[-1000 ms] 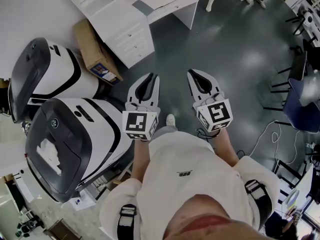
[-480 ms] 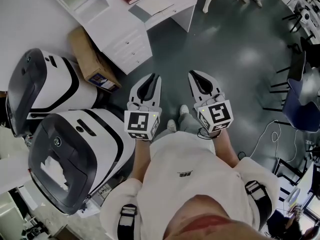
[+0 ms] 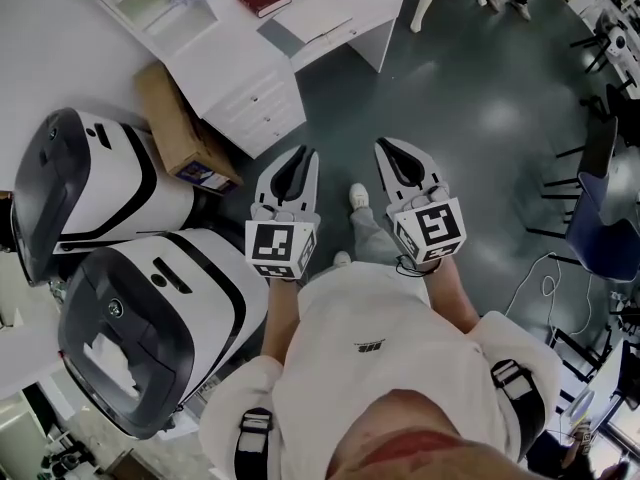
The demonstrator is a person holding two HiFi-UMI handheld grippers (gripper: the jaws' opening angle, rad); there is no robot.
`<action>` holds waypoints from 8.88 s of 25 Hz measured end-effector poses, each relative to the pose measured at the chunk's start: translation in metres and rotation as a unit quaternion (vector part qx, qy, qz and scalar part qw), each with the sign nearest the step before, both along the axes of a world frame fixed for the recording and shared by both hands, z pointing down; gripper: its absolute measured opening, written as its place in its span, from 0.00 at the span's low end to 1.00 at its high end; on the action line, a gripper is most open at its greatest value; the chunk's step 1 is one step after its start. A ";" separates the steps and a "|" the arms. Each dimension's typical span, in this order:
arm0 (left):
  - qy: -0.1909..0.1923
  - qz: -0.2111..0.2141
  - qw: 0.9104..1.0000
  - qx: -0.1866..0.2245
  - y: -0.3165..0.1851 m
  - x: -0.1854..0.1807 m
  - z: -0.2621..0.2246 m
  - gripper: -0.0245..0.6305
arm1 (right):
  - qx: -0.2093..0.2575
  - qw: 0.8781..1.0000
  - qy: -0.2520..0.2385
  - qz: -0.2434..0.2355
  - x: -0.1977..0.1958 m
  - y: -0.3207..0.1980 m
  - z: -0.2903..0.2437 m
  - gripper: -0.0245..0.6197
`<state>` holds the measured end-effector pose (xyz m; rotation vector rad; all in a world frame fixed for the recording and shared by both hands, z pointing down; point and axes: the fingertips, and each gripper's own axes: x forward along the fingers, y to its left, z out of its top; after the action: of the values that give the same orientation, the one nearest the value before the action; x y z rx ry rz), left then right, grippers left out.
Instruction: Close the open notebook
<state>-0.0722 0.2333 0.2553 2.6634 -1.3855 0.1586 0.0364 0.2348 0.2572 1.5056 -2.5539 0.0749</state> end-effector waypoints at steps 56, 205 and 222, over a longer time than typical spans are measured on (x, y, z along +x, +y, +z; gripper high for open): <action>0.007 -0.090 0.992 -0.089 -0.263 0.044 0.069 0.04 | -0.064 0.993 0.002 -0.097 0.041 -0.281 0.057 0.03; 0.023 0.037 0.967 -0.250 -0.438 0.050 0.213 0.04 | -0.164 0.984 0.029 -0.061 -0.007 -0.453 0.200 0.03; 0.003 0.117 0.963 -0.242 -0.469 0.099 0.209 0.04 | -0.166 0.986 0.016 0.016 0.038 -0.470 0.198 0.04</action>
<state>0.0267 -0.2359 0.4642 2.3897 -0.8790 0.4497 0.0742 -0.2348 0.4554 1.4039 -2.3473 0.4520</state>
